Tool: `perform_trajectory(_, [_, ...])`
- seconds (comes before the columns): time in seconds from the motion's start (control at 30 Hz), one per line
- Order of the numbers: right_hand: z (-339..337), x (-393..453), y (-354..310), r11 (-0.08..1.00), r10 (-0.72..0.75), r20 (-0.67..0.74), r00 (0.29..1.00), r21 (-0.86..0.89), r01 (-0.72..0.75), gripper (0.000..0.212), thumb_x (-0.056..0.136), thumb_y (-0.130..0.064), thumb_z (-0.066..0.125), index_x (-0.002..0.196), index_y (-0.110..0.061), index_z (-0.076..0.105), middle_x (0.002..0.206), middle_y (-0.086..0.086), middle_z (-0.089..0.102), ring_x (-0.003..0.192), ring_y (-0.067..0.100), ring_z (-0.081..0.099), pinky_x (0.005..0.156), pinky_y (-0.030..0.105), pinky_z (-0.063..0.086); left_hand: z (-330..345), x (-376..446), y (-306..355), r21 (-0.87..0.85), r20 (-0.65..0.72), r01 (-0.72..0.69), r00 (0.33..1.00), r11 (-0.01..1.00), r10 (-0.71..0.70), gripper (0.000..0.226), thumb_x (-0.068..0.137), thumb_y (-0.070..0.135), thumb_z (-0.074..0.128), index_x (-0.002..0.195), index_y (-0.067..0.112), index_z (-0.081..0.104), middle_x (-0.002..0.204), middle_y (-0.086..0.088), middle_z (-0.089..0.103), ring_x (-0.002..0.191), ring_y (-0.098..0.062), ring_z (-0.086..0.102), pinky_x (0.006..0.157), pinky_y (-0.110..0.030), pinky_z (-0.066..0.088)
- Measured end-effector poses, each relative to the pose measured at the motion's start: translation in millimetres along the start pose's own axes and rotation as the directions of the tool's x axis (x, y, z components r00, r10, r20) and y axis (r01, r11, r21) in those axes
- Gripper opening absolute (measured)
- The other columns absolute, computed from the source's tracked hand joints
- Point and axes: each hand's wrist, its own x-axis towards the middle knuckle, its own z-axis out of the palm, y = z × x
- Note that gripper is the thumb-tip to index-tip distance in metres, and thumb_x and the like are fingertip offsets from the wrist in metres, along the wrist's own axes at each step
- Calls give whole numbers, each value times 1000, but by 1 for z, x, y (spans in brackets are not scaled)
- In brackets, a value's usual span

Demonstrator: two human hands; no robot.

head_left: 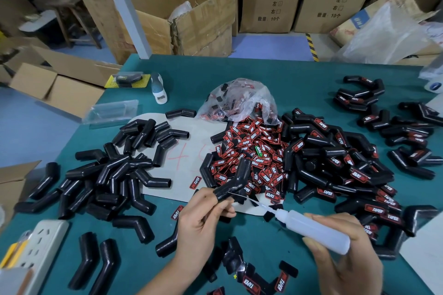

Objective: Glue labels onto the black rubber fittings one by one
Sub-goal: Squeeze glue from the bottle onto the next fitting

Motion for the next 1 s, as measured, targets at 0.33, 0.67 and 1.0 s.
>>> perform_trajectory(0.33, [-1,0,0,1000,10,-5,1000,19,-10,22,96,-39,66,108,-20,63,100,-2,72,93,8,67,77,26,52,-1,0,-3,50,1,-40,999,998,40,21,101,16,61,90,11,78,89,5,66,75,-19,74,74,-26,61])
perform_trajectory(0.67, [-3,3,-1,994,38,-20,999,103,-35,22,93,-30,67,114,-30,62,108,-16,70,98,6,66,79,11,51,0,0,-1,34,-1,0,1000,999,0,18,100,23,63,92,19,79,87,5,67,75,-21,73,73,-28,61])
perform_trajectory(1.0, [-11,13,11,835,450,-33,892,370,-407,41,85,-9,75,107,-41,64,108,7,75,88,27,79,79,27,63,-3,1,-1,15,25,16,1000,1000,-17,21,105,42,61,102,34,80,97,7,69,82,-27,73,74,-41,64])
